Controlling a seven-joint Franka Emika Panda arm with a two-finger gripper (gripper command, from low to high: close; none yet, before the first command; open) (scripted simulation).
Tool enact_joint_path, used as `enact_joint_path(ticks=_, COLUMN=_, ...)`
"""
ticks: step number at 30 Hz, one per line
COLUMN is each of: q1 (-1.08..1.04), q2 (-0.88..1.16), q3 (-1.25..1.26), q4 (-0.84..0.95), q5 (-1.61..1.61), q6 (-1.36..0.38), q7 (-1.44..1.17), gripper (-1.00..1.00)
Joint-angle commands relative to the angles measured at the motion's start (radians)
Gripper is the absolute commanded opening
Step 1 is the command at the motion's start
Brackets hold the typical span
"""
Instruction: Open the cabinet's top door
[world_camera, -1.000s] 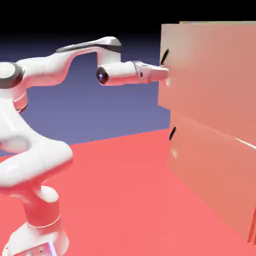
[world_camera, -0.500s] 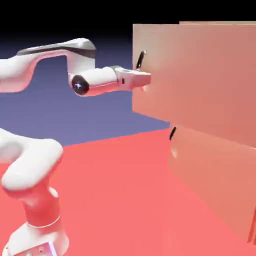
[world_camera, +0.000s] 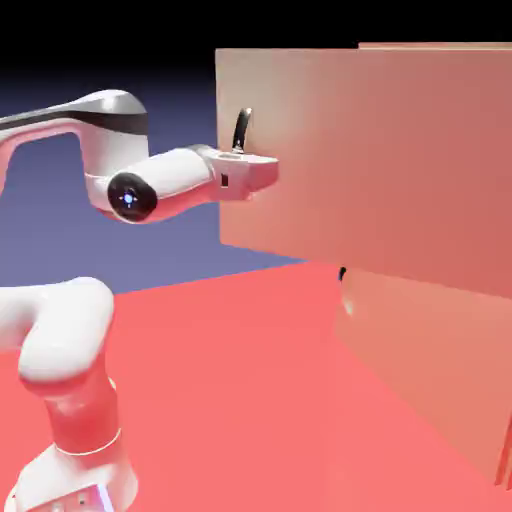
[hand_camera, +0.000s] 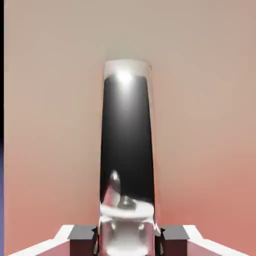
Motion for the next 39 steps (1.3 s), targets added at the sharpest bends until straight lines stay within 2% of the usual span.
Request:
enact_joint_path(ticks=1, q1=-0.002, q2=-0.009, q3=-0.036, q4=-0.006, q5=-0.037, q6=-0.023, q7=0.004, gripper=-1.0)
enact_joint_path(ticks=10, q1=-0.036, q2=-0.019, q3=-0.362, q4=0.002, q5=-0.354, q6=-0.242, q7=0.014, gripper=-1.0)
enact_joint_path(ticks=19, q1=-0.011, q2=0.094, q3=-0.688, q4=0.125, q5=-0.647, q6=-0.483, q7=-0.019, gripper=-1.0)
enact_joint_path(ticks=26, q1=0.122, q2=0.231, q3=-0.942, q4=0.323, q5=-0.844, q6=-0.692, q7=-0.053, gripper=-1.0)
enact_joint_path(ticks=39, q1=0.558, q2=0.37, q3=-1.332, q4=0.794, q5=-1.053, q6=-1.038, q7=-0.054, gripper=-1.0)
